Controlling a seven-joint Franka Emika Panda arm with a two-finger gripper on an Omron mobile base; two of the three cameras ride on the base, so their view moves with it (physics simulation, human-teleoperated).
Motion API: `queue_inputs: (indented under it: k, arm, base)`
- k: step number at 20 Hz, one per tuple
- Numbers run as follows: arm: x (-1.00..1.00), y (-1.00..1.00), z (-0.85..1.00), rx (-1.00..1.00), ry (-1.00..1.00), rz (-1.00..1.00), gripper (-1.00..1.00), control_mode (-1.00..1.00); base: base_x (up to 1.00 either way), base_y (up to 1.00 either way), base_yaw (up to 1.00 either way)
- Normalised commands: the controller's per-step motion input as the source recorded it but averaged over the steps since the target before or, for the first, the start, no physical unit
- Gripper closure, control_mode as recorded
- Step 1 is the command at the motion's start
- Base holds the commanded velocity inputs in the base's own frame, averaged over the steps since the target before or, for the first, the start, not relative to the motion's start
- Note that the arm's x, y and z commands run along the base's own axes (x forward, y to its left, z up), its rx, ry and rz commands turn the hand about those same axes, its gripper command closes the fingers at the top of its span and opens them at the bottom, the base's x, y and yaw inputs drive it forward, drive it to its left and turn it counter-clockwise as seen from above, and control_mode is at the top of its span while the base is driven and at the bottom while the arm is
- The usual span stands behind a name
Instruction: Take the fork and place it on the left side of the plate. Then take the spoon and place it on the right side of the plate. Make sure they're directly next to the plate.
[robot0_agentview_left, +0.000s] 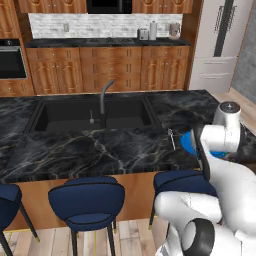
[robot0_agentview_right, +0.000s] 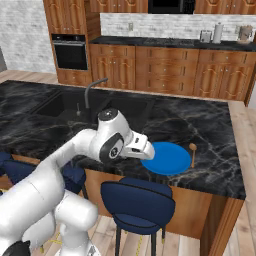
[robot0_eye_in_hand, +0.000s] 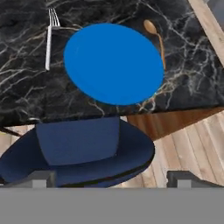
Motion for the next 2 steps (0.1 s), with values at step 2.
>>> queue_inputs:
  k: [2]
  arm:
    - [-1.00, 0.00, 0.00, -0.02, 0.00, 0.00, -1.00, -1.00]
  base:
    - [0.00, 0.00, 0.00]
